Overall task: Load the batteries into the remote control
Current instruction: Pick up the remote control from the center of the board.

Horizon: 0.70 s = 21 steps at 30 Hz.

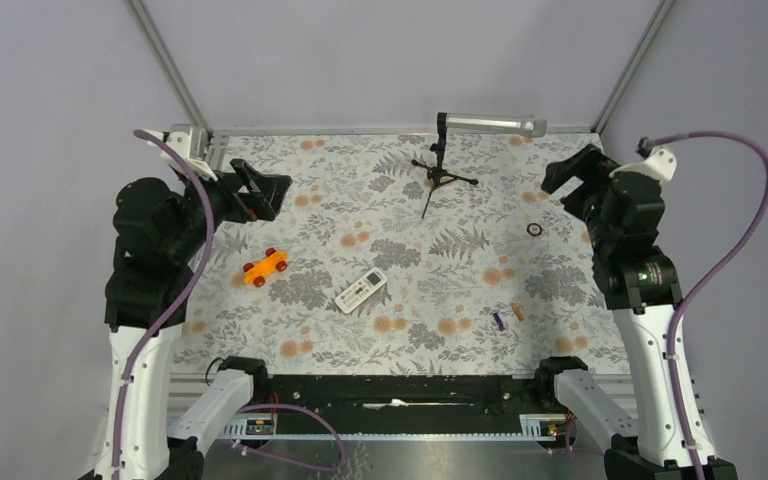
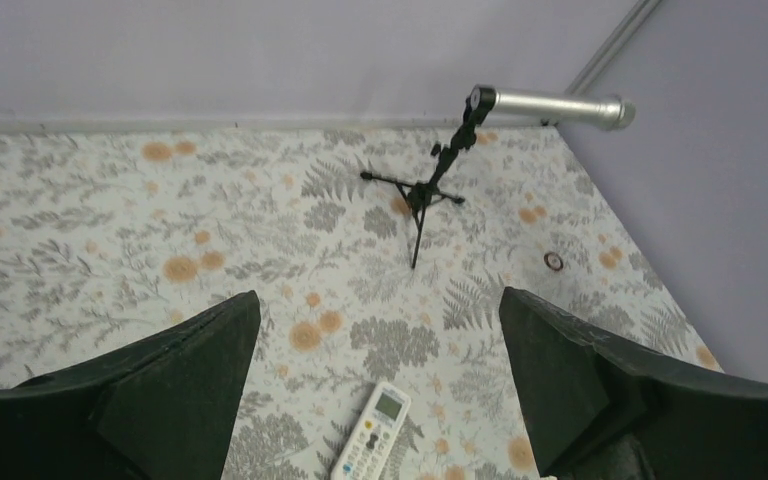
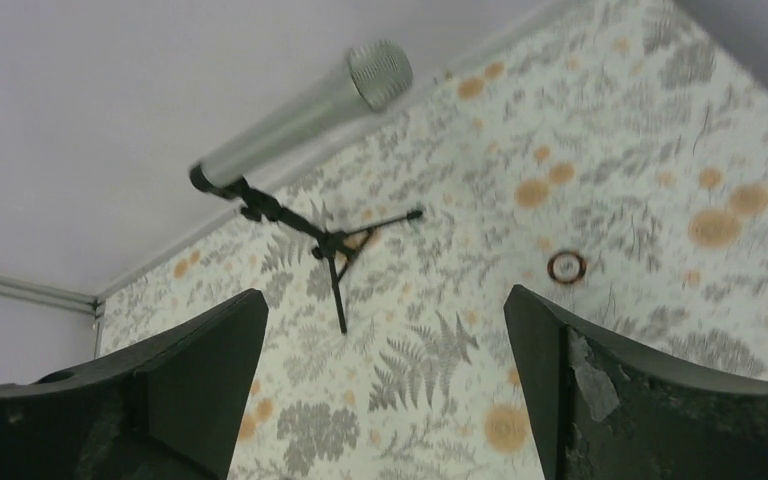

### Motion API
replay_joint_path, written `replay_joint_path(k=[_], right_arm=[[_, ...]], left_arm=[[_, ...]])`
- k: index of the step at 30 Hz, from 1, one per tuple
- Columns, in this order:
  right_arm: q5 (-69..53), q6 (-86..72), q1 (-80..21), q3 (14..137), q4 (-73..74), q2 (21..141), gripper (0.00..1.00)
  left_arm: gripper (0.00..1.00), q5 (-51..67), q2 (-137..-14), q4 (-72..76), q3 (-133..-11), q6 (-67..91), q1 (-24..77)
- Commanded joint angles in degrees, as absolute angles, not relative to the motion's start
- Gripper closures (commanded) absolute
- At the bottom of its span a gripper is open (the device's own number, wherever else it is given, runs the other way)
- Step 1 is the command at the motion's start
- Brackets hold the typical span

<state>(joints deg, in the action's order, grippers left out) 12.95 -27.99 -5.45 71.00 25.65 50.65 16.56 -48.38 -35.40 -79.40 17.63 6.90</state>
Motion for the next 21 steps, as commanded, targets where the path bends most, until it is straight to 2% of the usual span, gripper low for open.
replay_joint_path(k=[1, 4, 6, 13, 18, 21], right_arm=[[10.3, -36.8, -5.2, 63.0, 24.9, 46.6, 0.01], [4.2, -33.7, -5.2, 60.4, 24.6, 47.1, 0.0], [0.4, -33.0, -5.2, 58.9, 24.8, 48.2, 0.01], [-1.2, -36.2, -5.1, 53.8, 23.3, 48.0, 0.0], [-0.7, -35.4, -5.1, 51.6, 22.0, 46.4, 0.0], [-2.4, -33.1, -5.0, 50.6, 23.9, 47.1, 0.04]], left_arm=[[0.01, 21.0, -48.0, -30.3, -72.5, 18.5, 6.9], [0.01, 27.3, -48.8, -24.6, -65.8, 17.1, 8.7], [0.01, 23.5, -50.4, -23.5, -64.1, 16.9, 12.9], [0.01, 2.6, -60.5, -24.3, -58.3, 16.0, 29.3], [0.01, 4.5, -67.9, -22.5, -54.2, 16.2, 32.1], [0.01, 7.0, -72.1, -19.0, -51.1, 17.2, 32.7]])
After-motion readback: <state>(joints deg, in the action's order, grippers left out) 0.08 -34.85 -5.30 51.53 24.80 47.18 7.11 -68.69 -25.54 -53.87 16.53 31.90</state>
